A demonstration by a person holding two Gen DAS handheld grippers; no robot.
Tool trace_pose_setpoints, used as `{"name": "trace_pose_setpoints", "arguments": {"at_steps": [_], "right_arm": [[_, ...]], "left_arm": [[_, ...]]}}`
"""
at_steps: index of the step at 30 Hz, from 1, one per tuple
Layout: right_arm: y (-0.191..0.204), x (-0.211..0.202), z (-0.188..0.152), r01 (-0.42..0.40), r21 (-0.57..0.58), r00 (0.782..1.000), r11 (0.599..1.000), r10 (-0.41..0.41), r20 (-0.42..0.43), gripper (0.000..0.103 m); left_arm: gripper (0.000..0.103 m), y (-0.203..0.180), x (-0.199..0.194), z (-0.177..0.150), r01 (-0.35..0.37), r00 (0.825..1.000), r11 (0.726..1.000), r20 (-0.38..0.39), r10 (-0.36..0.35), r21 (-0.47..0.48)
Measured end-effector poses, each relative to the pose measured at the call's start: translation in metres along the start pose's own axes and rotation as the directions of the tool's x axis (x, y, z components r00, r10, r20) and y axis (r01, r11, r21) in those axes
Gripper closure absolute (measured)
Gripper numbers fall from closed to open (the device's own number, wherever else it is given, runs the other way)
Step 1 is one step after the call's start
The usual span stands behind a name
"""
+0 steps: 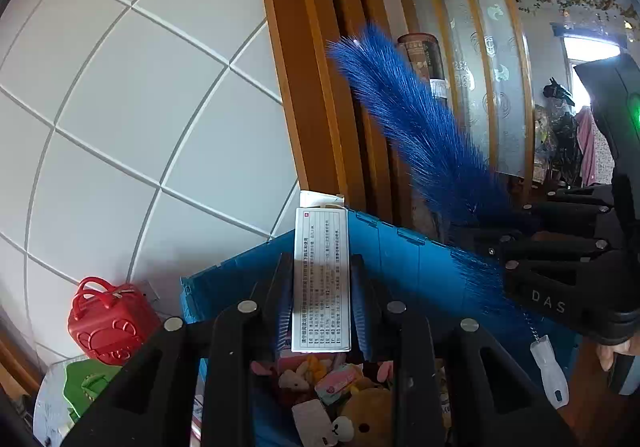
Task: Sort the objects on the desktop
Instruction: 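Open both grippers to drop the medicine box and brush into the crate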
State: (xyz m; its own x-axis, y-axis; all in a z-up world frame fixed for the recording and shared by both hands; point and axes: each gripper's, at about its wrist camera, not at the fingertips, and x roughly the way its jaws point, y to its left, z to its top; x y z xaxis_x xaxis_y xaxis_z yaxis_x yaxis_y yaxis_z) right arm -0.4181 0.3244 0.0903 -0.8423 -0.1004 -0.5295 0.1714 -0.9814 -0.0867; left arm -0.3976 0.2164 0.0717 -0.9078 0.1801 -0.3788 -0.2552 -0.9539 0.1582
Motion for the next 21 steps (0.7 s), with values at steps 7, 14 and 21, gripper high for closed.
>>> {"name": "trace_pose_setpoints", "arguments": {"at_steps": [7,14,21], "right_arm": [[-0.02,-0.001,-0.001,-0.014,0.022,0.998,1.0,0.012,0.059,0.022],[-0.022,-0.012,-0.003,-0.04,0.045,0.996,0.998,0.036,0.081,0.021],[-0.029,-0.022,-0.001,-0.029,0.055,0.993,0.998,0.022,0.12,0.02]], "left_arm": [[0.02,-0.007,0.004,-0.001,-0.118,0.993,0.993,0.026,0.119,-0.003],[0.002,-0.008,-0.001,0.002,-0.147,0.989,0.989,0.024,0.147,-0.005],[0.002,-0.011,-0.007,0.004,-0.162,0.986,0.987,0.033,0.161,0.004]]}}
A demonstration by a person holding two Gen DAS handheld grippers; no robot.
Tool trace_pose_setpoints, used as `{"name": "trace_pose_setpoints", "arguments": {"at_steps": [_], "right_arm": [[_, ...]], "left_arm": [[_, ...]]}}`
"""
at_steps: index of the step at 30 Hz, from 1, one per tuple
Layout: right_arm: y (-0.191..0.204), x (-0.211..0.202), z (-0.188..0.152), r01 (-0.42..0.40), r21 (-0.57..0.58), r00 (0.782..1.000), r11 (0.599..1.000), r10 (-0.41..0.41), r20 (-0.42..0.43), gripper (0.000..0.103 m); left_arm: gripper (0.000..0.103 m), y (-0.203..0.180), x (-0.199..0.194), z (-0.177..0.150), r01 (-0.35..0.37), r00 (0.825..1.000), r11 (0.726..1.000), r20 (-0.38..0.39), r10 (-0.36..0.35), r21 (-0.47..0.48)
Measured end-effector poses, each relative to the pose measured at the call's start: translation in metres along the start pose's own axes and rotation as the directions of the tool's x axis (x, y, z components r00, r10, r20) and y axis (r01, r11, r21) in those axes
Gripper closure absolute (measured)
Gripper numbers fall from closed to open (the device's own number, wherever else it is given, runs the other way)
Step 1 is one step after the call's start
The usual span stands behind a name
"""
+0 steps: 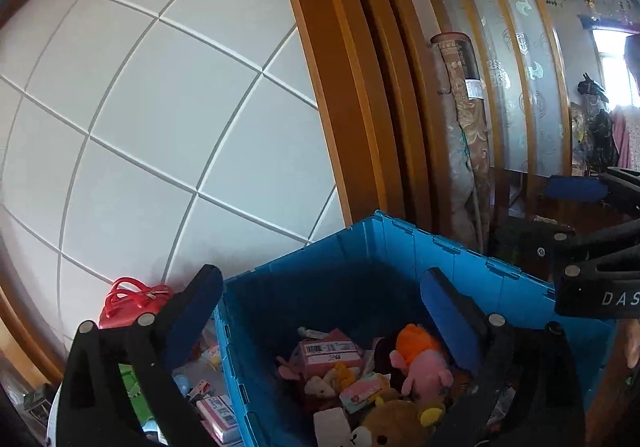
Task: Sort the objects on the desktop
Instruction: 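Withdraw both grippers from the crate toward the table pile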
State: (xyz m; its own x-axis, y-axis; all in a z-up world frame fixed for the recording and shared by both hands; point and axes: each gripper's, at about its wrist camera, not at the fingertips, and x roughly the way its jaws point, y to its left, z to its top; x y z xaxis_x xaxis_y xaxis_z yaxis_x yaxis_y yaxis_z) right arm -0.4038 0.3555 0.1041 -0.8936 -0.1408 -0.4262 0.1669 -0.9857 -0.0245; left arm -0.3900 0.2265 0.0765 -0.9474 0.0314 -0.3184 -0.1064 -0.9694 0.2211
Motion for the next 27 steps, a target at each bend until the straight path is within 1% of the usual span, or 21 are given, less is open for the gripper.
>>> {"name": "trace_pose_setpoints", "arguments": {"at_steps": [5,8,11,14,17,20,24,27], "right_arm": [[0.001,-0.012,-0.004,0.021,0.012,0.999,1.0,-0.022,0.029,0.019],[0.003,-0.024,-0.011,0.038,0.025,0.997,0.999,-0.039,0.065,0.017],[0.006,-0.041,-0.02,0.045,0.047,0.992,0.998,-0.05,0.118,0.012],[0.014,-0.053,-0.027,0.047,0.054,0.986,0.997,-0.055,0.154,0.011],[0.028,-0.062,-0.036,0.032,0.051,0.983,0.998,-0.041,0.18,0.01],[0.045,-0.069,-0.043,0.008,0.043,0.979,0.999,-0.017,0.202,0.006],[0.067,-0.072,-0.046,-0.017,0.038,0.979,0.999,0.009,0.204,0.005],[0.084,-0.073,-0.046,-0.021,0.032,0.979,0.999,0.014,0.203,0.004]], "left_arm": [[0.002,0.004,-0.004,-0.005,-0.007,1.0,1.0,-0.006,0.007,-0.009],[0.002,0.009,-0.009,-0.009,-0.02,1.0,1.0,-0.003,0.02,-0.024],[0.002,0.014,-0.017,-0.015,-0.043,0.999,0.999,0.007,0.043,-0.034],[0.002,0.022,-0.025,-0.022,-0.064,0.998,0.997,0.011,0.065,-0.049],[0.002,0.032,-0.032,-0.03,-0.086,0.996,0.994,0.01,0.087,-0.066],[0.002,0.042,-0.039,-0.038,-0.103,0.994,0.992,0.013,0.105,-0.077],[0.002,0.061,-0.048,-0.048,-0.117,0.993,0.989,0.011,0.118,-0.09],[0.002,0.079,-0.054,-0.057,-0.123,0.992,0.987,0.006,0.125,-0.105]]}}
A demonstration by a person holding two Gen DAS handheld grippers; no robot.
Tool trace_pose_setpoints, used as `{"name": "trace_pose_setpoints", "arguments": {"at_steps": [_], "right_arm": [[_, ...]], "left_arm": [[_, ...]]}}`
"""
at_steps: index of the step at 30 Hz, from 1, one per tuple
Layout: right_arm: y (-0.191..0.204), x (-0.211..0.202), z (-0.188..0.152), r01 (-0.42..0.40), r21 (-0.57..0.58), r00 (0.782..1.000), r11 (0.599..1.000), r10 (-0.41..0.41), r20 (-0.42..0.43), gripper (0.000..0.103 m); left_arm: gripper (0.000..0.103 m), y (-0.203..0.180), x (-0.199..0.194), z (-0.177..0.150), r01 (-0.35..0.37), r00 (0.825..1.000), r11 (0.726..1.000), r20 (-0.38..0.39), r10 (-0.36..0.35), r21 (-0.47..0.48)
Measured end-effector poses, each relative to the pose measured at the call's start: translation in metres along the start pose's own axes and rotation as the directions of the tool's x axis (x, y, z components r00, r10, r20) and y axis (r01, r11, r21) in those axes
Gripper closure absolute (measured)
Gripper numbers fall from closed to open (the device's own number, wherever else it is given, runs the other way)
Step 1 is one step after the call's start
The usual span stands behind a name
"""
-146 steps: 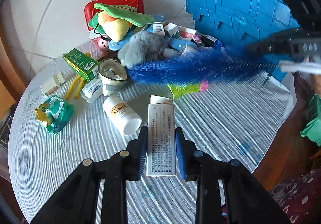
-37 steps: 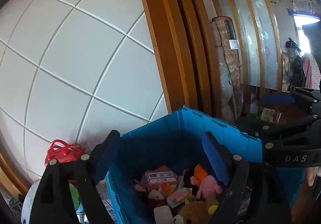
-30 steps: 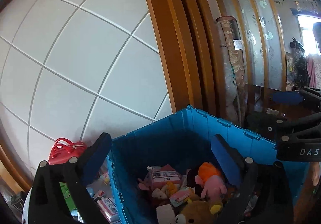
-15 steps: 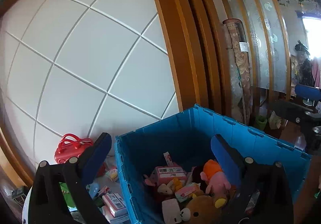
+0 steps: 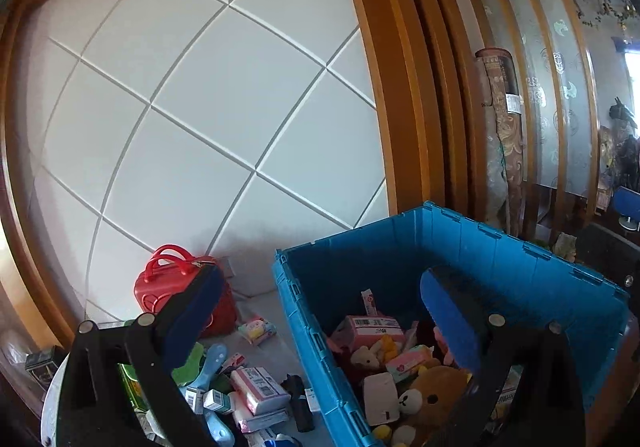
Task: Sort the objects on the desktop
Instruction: 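Withdraw both grippers from the crate toward the table pile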
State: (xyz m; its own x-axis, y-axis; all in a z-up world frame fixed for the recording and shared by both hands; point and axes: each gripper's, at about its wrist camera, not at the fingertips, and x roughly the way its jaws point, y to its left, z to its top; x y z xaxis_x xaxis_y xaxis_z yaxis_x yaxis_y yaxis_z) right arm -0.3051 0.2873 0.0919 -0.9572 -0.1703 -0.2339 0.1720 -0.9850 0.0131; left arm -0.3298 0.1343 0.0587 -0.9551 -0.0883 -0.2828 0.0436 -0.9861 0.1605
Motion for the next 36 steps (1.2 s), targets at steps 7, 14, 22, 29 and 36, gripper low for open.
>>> {"name": "trace_pose_setpoints", "arguments": {"at_steps": [7,14,22,29,36], "right_arm": [[0.054,-0.003,-0.003,-0.011,0.014,1.0,1.0,0.011,0.001,0.001],[0.116,-0.012,-0.008,-0.011,0.024,1.0,1.0,0.011,0.008,0.001],[0.15,-0.048,-0.029,0.101,0.068,0.994,0.993,-0.103,0.029,0.001],[0.148,-0.078,-0.047,0.167,0.082,0.986,0.983,-0.168,0.016,0.0],[0.135,-0.113,-0.065,0.18,0.065,0.984,0.981,-0.181,0.004,0.0]], "left_arm": [[0.002,0.059,-0.011,-0.015,-0.024,1.0,0.999,-0.008,0.023,-0.024],[0.002,0.117,-0.023,-0.031,-0.051,0.999,0.998,-0.005,0.051,-0.029],[0.002,0.136,-0.044,-0.051,0.006,0.999,1.0,0.042,-0.006,-0.001],[0.002,0.124,-0.072,-0.074,0.032,0.999,0.999,0.015,-0.032,0.011],[0.002,0.11,-0.11,-0.095,0.001,1.0,0.999,-0.018,-0.002,-0.055]]}}
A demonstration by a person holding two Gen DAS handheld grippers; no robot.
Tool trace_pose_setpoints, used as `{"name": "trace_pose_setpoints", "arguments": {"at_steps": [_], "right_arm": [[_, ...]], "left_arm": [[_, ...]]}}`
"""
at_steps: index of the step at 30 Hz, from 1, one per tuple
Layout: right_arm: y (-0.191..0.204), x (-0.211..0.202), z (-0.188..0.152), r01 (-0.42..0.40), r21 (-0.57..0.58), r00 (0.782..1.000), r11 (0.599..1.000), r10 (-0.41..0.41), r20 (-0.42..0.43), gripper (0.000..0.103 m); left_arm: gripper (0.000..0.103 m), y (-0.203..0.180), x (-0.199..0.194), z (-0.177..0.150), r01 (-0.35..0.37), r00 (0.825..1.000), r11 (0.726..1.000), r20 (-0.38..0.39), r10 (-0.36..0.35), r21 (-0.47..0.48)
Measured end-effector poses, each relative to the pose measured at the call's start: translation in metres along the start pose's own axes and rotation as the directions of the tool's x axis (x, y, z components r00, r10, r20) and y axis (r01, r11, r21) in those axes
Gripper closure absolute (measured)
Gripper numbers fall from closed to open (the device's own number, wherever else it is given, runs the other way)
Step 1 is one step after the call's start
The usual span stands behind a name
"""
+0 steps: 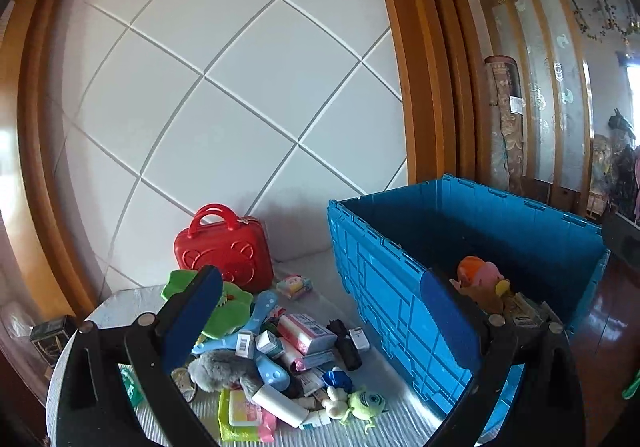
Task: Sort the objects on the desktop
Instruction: 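Withdraw both grippers from the crate toward the table pile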
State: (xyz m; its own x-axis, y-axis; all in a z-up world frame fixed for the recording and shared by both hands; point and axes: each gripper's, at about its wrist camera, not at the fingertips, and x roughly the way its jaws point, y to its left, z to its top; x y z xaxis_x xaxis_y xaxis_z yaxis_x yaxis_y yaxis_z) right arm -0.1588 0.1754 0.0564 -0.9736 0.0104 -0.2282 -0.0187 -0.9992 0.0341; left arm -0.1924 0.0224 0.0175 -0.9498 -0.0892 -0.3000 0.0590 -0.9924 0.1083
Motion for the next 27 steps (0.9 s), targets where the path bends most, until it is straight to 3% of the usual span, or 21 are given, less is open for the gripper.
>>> {"name": "trace_pose_setpoints", "arguments": {"at_steps": [6,14,23,27], "right_arm": [[-0.014,-0.038,-0.018,-0.013,-0.004,1.0,1.0,0.013,-0.004,0.0],[-0.004,-0.091,-0.016,-0.032,-0.021,0.998,0.999,0.033,0.047,0.0],[0.017,-0.104,-0.018,-0.079,0.011,0.996,0.997,0.078,0.035,0.0],[0.022,-0.113,-0.014,-0.072,0.016,0.996,0.997,0.071,0.053,0.0]], "left_arm": [[0.002,-0.007,-0.038,-0.02,-0.037,0.999,0.999,-0.012,0.037,-0.018],[0.002,0.004,-0.078,-0.014,-0.043,0.999,0.999,0.028,0.044,-0.025],[0.002,0.027,-0.108,-0.017,-0.07,0.991,0.997,0.109,0.073,-0.029],[0.002,0.034,-0.113,-0.017,-0.045,0.993,0.998,0.111,0.048,-0.032]]}}
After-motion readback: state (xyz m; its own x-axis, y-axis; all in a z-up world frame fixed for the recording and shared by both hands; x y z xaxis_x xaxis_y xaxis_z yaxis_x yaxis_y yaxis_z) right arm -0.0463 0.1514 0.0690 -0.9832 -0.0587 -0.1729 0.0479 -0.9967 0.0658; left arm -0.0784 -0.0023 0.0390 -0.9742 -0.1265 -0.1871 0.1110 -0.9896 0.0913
